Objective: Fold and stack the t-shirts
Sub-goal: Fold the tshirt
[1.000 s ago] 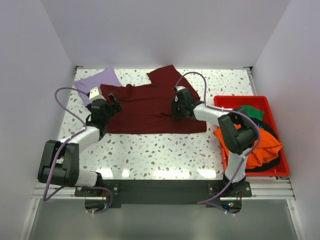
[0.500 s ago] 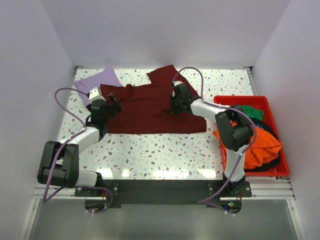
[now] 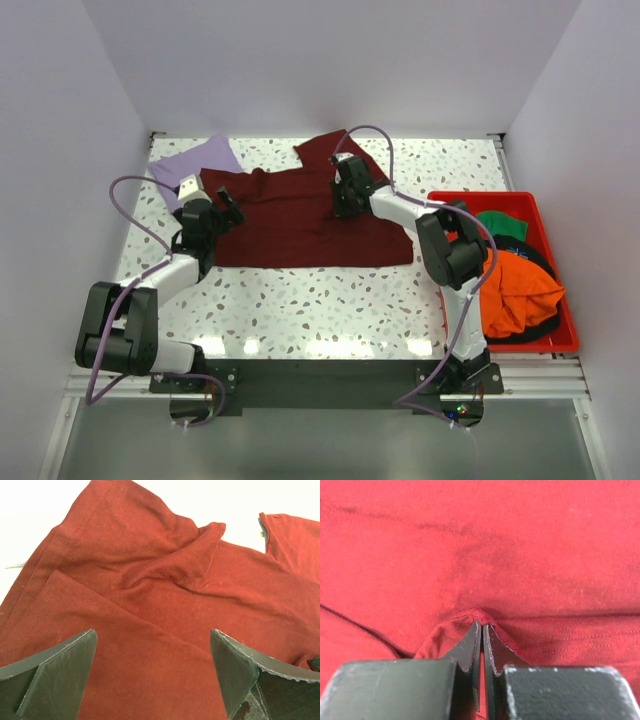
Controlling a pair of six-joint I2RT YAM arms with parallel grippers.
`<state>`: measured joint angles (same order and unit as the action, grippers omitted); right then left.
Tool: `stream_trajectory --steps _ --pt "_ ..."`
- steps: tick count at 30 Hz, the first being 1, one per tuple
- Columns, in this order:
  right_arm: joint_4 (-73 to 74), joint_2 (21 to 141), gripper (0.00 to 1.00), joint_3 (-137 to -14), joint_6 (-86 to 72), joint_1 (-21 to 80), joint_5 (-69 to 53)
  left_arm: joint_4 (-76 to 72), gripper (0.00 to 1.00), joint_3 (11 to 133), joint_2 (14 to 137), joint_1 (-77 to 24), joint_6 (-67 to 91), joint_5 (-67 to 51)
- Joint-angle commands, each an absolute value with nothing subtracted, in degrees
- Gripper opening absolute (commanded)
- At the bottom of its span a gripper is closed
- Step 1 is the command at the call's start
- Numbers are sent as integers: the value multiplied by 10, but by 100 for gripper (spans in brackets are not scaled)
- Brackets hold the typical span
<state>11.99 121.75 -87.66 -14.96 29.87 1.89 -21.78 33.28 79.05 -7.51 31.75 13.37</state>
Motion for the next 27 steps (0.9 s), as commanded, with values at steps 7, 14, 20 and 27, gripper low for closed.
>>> stream_trajectory --steps 7,14,20,27 --pt "134 1242 0 -939 -127 303 10 -241 100 340 791 -74 297 130" --pt "135 1251 2 -962 -124 306 11 -240 100 341 792 -74 297 129" --pt "147 1257 17 -993 -123 307 6 -239 100 341 791 -74 296 128" --pt "154 1252 49 -1020 -118 307 4 -237 100 340 789 -74 295 127"
